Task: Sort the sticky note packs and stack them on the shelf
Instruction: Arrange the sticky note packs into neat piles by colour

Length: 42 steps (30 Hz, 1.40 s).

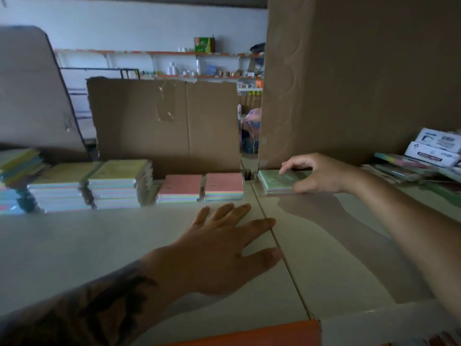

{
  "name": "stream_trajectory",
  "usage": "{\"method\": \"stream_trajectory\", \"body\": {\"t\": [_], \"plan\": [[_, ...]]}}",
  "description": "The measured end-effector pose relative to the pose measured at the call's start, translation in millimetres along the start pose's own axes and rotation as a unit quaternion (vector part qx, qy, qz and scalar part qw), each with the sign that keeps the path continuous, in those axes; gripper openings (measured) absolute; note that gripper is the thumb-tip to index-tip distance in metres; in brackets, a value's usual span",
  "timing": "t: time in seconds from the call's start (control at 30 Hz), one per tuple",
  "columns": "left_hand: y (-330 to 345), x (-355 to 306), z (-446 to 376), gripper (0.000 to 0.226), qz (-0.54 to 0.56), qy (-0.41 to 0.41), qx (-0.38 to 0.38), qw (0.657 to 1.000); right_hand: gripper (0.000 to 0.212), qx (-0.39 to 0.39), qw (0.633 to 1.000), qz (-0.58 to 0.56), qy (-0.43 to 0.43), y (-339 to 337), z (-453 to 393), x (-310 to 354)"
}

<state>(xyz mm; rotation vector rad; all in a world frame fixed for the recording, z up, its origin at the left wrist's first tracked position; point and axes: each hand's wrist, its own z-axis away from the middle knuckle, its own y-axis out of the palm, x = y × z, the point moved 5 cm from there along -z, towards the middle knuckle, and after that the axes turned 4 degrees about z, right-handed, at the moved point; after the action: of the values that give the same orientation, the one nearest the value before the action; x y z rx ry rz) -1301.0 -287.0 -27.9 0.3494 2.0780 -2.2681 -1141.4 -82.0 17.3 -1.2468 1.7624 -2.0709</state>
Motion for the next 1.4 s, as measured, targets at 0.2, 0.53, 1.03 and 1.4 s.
{"method": "stream_trajectory", "body": {"t": [0.2, 0.53, 1.03, 1.4], "plan": [[-9, -13, 4, 0.073, -0.022, -0.017, -0.023, 0.999, 0.047, -0.016, 0.998, 0.057, -0.010, -13, 21, 13], [-29, -116, -44, 0.078, 0.034, -0.015, -0.096, 0.995, 0.056, -0.045, 0.986, 0.161, 0.003, -81, 100, -55], [-15, -222, -236, 0.062, 0.089, -0.100, -0.170, 0.976, 0.048, -0.038, 0.951, 0.305, -0.022, -183, 100, -201], [-7, -211, -271, 0.071, 0.096, -0.165, -0.174, 0.966, 0.008, -0.020, 0.926, 0.369, -0.082, -150, 83, -192]]}}
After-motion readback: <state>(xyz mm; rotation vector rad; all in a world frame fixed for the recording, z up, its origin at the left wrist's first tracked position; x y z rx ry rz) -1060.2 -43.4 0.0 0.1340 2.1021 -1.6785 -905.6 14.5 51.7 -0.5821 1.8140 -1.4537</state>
